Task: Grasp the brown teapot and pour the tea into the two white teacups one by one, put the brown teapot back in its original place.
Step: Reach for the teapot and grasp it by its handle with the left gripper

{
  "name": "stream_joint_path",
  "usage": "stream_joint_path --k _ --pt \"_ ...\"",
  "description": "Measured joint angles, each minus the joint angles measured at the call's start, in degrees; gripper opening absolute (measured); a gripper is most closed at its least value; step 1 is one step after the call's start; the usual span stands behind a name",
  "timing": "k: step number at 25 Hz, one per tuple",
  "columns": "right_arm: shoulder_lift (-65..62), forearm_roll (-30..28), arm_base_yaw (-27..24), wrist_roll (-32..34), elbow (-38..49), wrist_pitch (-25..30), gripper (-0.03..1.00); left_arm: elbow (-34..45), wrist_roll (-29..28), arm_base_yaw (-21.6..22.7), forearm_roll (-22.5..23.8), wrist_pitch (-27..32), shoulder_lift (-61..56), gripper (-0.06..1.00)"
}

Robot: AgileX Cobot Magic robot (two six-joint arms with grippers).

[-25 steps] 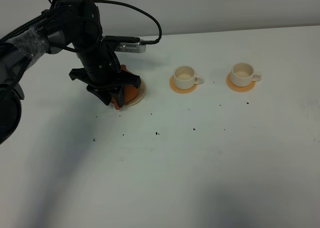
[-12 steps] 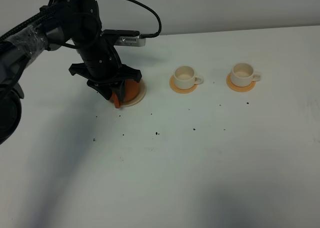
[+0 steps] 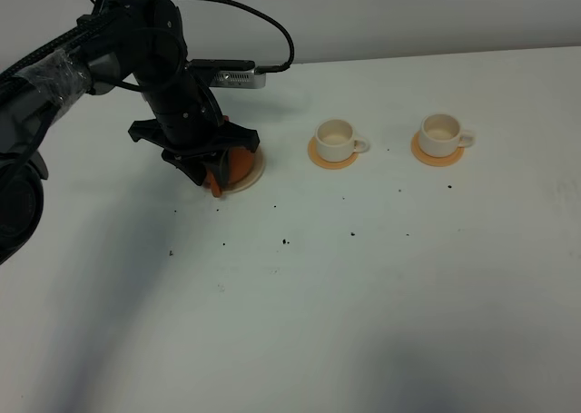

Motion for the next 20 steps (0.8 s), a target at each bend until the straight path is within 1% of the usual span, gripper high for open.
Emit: stream_joint_path --k 2,8,14,20 --pt "0.0 0.0 0.0 0.0 0.0 0.0 0.37 0.0 -0.4 0.0 0.0 0.0 0.0 0.29" --pt "0.0 0.0 0.0 0.0 0.0 0.0 0.37 0.0 -1.2 0.0 0.2 0.0 0.0 0.12" --pt "0.0 0.0 0.0 0.0 0.0 0.0 0.37 0.0 -1.2 0.0 0.5 0.0 0.0 0.12" --pt "0.0 0.0 0.0 0.0 0.0 0.0 0.37 0.0 0.3 0.0 1.1 0.0 0.0 0.12"
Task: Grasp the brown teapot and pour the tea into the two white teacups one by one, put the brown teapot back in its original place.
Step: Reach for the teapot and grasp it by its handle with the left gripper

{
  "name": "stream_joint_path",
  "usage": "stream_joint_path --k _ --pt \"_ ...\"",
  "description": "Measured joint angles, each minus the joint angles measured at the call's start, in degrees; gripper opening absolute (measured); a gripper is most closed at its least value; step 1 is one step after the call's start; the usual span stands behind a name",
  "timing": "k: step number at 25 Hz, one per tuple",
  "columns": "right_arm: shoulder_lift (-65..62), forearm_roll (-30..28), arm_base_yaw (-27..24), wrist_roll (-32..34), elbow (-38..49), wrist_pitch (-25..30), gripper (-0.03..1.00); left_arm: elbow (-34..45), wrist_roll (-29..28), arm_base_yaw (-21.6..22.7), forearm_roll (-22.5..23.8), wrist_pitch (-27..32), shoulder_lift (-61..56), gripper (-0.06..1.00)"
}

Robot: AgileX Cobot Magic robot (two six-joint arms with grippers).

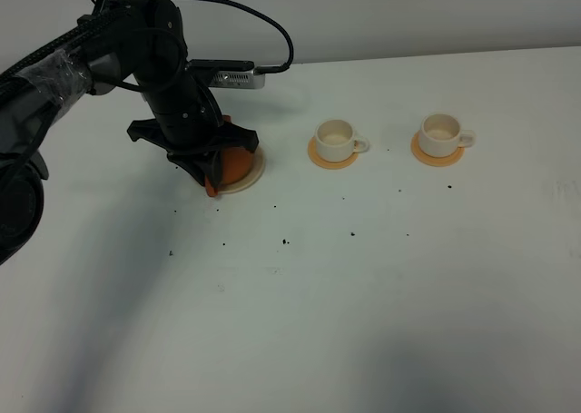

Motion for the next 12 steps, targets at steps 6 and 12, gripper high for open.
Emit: stream_joint_path --k 6,12 --pt "0.0 0.0 0.0 0.0 0.0 0.0 0.37 0.0 2.5 0.1 2.4 0.0 -0.5 0.12" --pt "0.0 0.0 0.0 0.0 0.0 0.0 0.37 0.0 4.8 0.2 4.1 0.0 -1.6 0.12"
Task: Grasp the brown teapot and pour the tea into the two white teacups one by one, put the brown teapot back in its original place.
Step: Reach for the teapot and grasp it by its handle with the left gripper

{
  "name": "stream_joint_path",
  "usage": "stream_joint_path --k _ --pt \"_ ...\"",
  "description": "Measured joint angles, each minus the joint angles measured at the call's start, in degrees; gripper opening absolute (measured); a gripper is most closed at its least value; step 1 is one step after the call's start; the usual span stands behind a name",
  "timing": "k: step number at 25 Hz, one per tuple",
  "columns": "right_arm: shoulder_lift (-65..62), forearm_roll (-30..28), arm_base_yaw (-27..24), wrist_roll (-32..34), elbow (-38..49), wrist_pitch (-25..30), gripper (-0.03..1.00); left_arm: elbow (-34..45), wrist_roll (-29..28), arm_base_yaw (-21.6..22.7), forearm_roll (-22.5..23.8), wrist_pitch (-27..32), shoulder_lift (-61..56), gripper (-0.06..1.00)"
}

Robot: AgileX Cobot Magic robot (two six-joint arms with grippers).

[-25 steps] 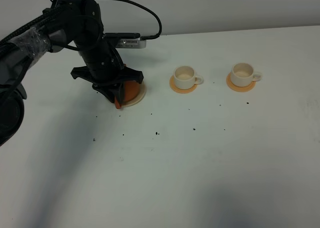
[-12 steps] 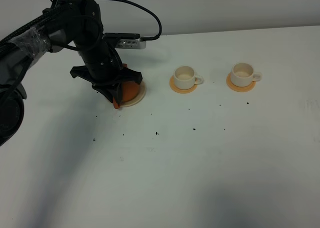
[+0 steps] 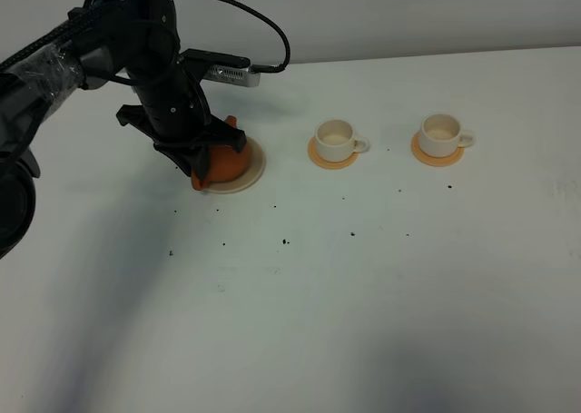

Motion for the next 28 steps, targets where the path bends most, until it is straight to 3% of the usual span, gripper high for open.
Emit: stream_joint_path --k 22,28 --pt "0.0 0.0 0.0 0.0 0.0 0.0 0.37 0.0 7.7 0.5 4.3 0.0 -0.6 0.12" --pt "0.0 0.0 0.0 0.0 0.0 0.0 0.37 0.0 12.5 1.0 3.8 0.0 -0.6 0.12"
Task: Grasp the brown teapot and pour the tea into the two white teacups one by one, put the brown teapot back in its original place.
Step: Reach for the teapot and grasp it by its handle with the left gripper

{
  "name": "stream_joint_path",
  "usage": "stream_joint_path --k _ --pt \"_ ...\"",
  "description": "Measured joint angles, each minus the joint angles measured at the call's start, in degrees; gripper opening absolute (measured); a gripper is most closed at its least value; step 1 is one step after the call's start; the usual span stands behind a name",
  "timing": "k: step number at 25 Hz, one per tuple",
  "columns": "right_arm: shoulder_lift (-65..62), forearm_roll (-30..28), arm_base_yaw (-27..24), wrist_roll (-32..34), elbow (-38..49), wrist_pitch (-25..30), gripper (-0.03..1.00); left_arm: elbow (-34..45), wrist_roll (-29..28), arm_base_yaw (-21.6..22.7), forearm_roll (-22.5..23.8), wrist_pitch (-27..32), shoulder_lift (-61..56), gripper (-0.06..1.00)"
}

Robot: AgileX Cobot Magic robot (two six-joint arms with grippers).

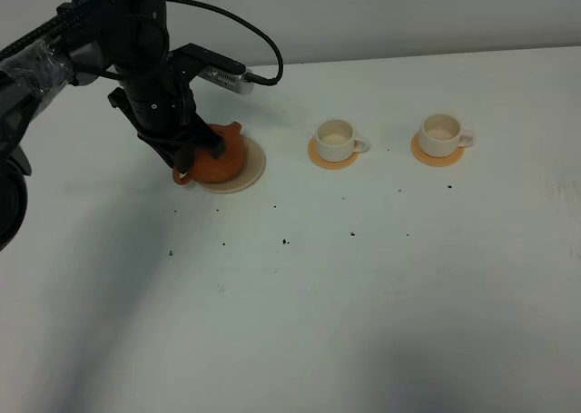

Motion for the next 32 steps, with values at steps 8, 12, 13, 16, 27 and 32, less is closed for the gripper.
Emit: stream_joint_path --k 8,12,13,16,27,32 --pt "0.0 0.0 0.0 0.0 0.0 0.0 0.37 0.0 8.5 0.7 0.0 -0.3 0.0 0.12" --pt "0.0 0.0 0.0 0.0 0.0 0.0 0.37 0.0 11.4 0.9 0.0 -1.0 0.0 0.12" --pt "0.0 0.0 0.0 0.0 0.0 0.0 0.37 0.0 12.2 1.0 -0.2 -1.4 0.0 0.12" --pt "0.0 0.0 0.0 0.0 0.0 0.0 0.37 0.0 13.9 1.6 -1.2 -2.8 0.0 0.12" --pt "0.0 0.0 0.0 0.0 0.0 0.0 0.37 0.0 20.0 2.2 -5.6 -7.7 0.0 0.12" --pt "0.0 0.0 0.0 0.0 0.0 0.0 0.37 0.0 21.6 2.2 -5.8 -7.8 0.0 0.12"
